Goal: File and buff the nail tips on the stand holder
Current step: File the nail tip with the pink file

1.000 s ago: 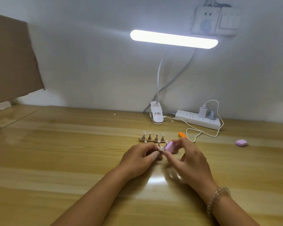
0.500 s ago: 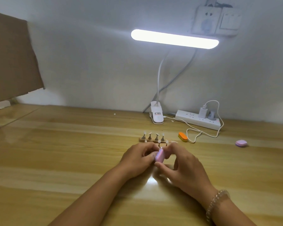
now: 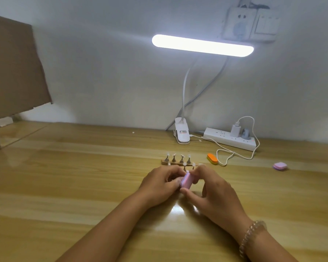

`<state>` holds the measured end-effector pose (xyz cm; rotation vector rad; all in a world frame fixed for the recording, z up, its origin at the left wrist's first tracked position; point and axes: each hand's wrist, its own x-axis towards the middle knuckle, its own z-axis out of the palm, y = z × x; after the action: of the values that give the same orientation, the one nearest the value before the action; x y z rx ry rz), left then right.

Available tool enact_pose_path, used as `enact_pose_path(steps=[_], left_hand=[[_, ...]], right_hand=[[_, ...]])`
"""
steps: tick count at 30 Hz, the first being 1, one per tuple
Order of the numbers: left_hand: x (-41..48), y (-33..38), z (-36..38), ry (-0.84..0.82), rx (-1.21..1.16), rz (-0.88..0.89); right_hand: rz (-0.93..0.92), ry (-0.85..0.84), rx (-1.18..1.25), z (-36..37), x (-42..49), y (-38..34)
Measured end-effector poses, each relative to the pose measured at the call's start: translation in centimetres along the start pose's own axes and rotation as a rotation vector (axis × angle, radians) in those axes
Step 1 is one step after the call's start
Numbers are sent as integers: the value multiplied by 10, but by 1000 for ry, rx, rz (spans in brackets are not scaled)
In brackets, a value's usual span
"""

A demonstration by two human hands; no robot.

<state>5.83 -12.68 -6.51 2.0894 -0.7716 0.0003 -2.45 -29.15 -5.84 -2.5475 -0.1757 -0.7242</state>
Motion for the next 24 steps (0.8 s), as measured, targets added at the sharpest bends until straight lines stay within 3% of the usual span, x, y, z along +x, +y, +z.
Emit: enact_pose_path(steps=[3,7,11,14,18,22,24], left_hand=[[0,1,0,2,14,-7],[-1,1,-1,-11,10,-6],[-1,1,1,-11,41,-15],[-2,1,0,-13,24,-13],[-1,2,0,-5,33,-23],[-2,2,-1,-14,26,-15],[0,1,0,-6,41,-25]], right_hand=[[75,56,47,-1,4,4],[-24,6,5,1,0,1],[91,83,62,-1,5,6],[-16,15,16,1,0,2],[78,66,68,-1,3,5],[-36,30,-2,2,-1,1],[12,43,40,1,2,1]])
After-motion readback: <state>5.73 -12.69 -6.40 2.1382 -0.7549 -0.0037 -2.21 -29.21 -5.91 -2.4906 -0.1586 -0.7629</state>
